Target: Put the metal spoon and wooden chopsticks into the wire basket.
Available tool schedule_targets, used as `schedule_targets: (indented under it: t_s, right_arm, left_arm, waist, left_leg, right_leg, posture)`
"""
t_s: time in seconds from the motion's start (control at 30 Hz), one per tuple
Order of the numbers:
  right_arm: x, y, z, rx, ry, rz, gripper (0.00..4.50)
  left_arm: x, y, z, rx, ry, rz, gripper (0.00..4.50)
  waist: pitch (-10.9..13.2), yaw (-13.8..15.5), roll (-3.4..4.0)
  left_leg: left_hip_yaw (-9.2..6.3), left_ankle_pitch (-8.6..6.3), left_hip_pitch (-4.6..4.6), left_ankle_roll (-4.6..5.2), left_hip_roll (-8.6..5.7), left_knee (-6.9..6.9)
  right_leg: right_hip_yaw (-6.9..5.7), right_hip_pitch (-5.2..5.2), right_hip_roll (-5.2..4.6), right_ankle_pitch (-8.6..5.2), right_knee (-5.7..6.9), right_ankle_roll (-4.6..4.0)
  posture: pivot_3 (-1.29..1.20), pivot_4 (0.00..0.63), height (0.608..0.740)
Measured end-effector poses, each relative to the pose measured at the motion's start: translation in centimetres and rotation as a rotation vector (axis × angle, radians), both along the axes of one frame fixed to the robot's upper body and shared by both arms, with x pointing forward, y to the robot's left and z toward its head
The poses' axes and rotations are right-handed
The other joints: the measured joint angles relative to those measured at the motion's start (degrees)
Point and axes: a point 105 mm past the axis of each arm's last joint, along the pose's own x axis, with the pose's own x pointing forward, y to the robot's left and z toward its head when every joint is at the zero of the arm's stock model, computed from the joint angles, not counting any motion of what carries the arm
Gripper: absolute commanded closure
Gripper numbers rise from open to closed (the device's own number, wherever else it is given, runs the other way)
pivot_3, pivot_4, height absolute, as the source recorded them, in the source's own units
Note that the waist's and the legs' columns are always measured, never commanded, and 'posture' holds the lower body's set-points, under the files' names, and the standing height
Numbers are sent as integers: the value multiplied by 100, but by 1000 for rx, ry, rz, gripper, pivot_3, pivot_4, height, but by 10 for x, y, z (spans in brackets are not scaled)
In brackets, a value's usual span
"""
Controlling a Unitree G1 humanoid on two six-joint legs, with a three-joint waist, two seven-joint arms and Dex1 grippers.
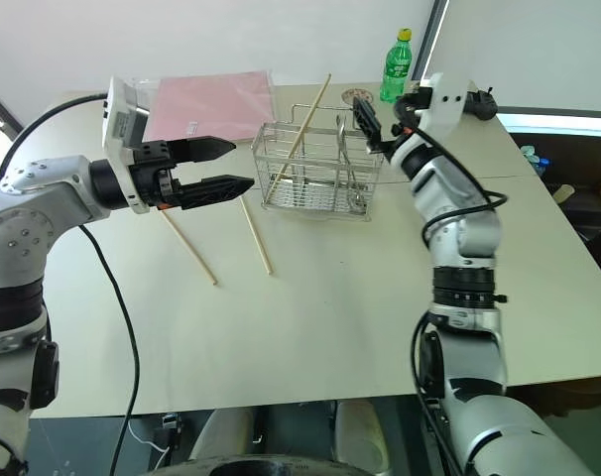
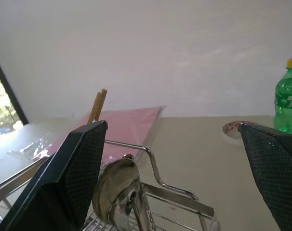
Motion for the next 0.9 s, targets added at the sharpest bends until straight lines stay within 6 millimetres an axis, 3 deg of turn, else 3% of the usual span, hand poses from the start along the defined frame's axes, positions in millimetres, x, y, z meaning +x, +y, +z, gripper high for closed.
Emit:
schedule_targets:
  t_s: [0.1, 0.17, 0.27, 0.3, 0.4, 0.5, 0.63, 0.7, 0.9]
  right_arm:
    - [-29, -27, 34, -90, -59, 19, 55]
    - [-50, -34, 43, -167, -59, 71, 55]
    - [-82, -35, 29, -271, 42, 209, 55]
    - [-100, -33, 15, -327, 113, 284, 55]
    - [-138, -17, -11, -411, 233, 471, 55]
    - [-163, -6, -28, -436, 301, 572, 55]
    - [-171, -2, -41, -385, 329, 558, 55]
    - [-168, -4, -48, -339, 344, 516, 55]
    - [-164, 0, -51, -298, 334, 453, 55]
  left_arm:
    - [2, 3, 0, 0, 2, 24, 0]
    - [4, 6, 0, 3, 7, 52, 0]
    - [9, 17, 1, 2, 22, 133, 0]
    - [13, 22, 1, 3, 35, 187, 0]
    - [24, 38, -1, -3, 94, 342, 0]
    - [39, 54, -14, -2, 206, 503, 0]
    - [60, 70, -30, -84, 333, 740, 0]
    - [68, 79, -48, -73, 392, 915, 0]
    - [74, 93, -90, -108, 535, 1278, 0]
  waist:
    - [-1, 3, -2]
    - [-2, -3, -3]
    - [-2, -21, -4]
    - [-2, -8, -4]
    - [-1, -9, -5]
    - [1, -6, -14]
    - [-9, 16, -40]
    - [-11, 39, -44]
    - [-11, 139, -45]
  left_leg:
    - [1, -1, -2, 2, 0, -2]
    - [1, -3, 1, 6, 1, -3]
    - [1, -5, 5, 8, 3, -4]
    - [0, -5, 4, 8, 3, -5]
    - [1, -5, 10, 8, 5, 3]
    - [-1, -5, 28, 7, 5, 20]
    - [-7, -2, 37, 2, 3, 28]
    - [-8, -1, 35, -2, -5, 27]
    - [-13, 0, 9, -4, -7, 12]
  right_leg:
    - [0, 3, 0, 0, -11, 1]
    - [-1, 6, 0, -1, -14, 1]
    - [-1, 8, 2, -3, -13, 0]
    - [-1, 8, 2, -7, -14, -5]
    - [0, 17, 3, -11, -16, -6]
    - [-1, 44, 3, -17, -19, -10]
    - [-1, 62, 0, -19, -27, -8]
    - [3, 65, -5, -11, -27, -9]
    - [1, 35, 0, 1, -25, 12]
  posture:
    - [0, 150, 721]
    - [0, 150, 721]
    - [0, 150, 721]
    - [0, 150, 721]
    - [0, 150, 721]
    - [0, 150, 721]
    - [0, 150, 721]
    - [0, 150, 721]
    - [0, 150, 721]
